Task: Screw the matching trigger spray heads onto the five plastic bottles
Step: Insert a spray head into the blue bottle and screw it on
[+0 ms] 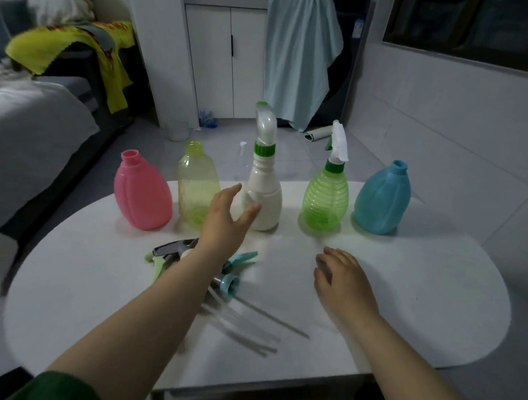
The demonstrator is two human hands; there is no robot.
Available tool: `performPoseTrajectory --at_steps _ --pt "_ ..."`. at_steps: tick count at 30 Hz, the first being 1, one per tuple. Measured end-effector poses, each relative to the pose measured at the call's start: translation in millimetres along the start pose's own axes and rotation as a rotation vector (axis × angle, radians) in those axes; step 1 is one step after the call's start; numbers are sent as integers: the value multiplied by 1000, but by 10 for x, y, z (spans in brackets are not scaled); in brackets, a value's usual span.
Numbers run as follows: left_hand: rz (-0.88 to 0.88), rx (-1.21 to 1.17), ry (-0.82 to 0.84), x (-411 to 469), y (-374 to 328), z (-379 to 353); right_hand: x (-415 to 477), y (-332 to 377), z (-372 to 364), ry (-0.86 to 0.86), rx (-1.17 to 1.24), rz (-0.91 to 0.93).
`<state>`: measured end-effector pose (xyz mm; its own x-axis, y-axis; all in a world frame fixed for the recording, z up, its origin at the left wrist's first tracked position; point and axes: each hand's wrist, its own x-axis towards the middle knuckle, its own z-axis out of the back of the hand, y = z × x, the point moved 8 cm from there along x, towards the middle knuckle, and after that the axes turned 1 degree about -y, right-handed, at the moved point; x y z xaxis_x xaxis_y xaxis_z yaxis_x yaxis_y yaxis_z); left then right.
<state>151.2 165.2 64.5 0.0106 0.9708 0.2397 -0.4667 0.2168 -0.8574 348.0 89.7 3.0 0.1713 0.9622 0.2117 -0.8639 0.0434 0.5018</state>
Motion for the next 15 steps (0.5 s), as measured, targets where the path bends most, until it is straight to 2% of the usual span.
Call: performPoseTrajectory --at_steps 4,7,10,12,15 --pt "-63 44 -64 -407 95 499 -34 27 11 38 31 -30" --pt "-45 121 -134 -661 295 902 -31 32 12 111 58 -72" --pt "14 252 -185 -830 579 1219 34 198 73 153 188 -147" --pt "91 327 -168 -890 786 1326 88 506 84 198 221 -86" --pt "165 433 -88 -915 984 1317 77 1058 -53 384 183 43"
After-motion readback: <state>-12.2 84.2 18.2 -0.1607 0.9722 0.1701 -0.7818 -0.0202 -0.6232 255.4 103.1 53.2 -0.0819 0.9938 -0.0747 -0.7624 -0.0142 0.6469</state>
